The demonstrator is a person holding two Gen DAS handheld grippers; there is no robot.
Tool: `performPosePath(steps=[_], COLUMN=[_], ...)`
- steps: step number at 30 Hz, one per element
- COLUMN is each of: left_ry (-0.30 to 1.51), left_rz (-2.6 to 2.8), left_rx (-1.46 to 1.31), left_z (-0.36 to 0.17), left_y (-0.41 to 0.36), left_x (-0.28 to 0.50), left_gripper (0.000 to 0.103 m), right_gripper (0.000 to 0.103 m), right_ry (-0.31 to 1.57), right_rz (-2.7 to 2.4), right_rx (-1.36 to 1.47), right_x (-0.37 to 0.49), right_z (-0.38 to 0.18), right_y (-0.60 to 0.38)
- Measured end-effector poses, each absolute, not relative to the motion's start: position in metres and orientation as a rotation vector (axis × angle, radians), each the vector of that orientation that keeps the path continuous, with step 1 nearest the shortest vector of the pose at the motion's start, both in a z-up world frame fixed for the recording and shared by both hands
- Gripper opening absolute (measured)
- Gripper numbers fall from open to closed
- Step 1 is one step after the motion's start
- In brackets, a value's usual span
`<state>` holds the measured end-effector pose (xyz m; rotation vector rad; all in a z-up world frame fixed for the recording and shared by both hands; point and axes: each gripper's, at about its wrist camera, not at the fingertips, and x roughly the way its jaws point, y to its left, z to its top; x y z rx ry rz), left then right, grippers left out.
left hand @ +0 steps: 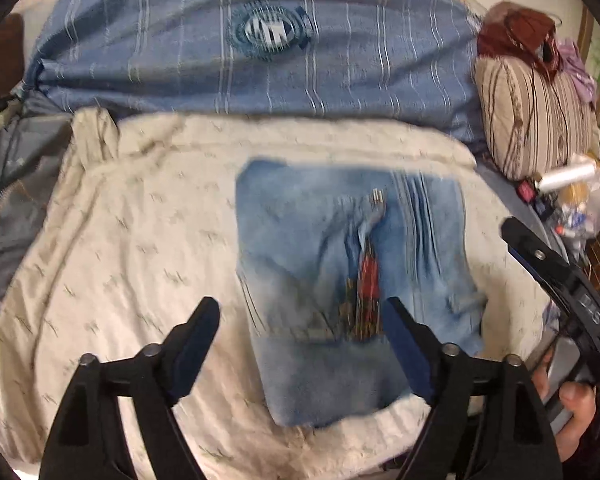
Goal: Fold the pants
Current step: 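Release the waistband with the left gripper and lift both grippers away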
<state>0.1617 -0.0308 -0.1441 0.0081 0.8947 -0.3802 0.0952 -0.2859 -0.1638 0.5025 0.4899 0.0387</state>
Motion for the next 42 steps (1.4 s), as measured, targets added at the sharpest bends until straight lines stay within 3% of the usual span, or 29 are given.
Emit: performPosePath(steps=[7, 14, 20, 33, 42], left_ry=[0.851, 0.975, 0.970, 0.707, 0.575], left_rz=[-0.301, -0.296, -0.250, -0.116, -0.117], left_rx=[0.076, 0.135, 0.053, 0.053, 0.089], left_z=[-0.144, -0.196, -0.194, -0.116, -0.077], left_y=[-0.038, -0.058, -0.046, -0.015, -0.016], left_x=[0.200, 0.230, 0.221, 0.138, 0.091], left_gripper=[0.088, 0.088, 0.091, 0.091, 0.095], right_gripper=[0.077, 0.077, 0.077, 0.077, 0.079], right_ry=[0.465, 0.774, 0.731, 0.430, 0.386], right_rz=[0.320, 0.213, 0.230, 0.204, 0.192], right_rx=[0.660, 0.731, 0.668, 0.534, 0.455], right_x=[0.142, 0.194, 0.186, 0.099, 0.048], right_z=[-0.158, -0.224, -0.211, -0.151, -0.137], right_y=[-0.277, -0.278, -0.274, -0.288, -0.276])
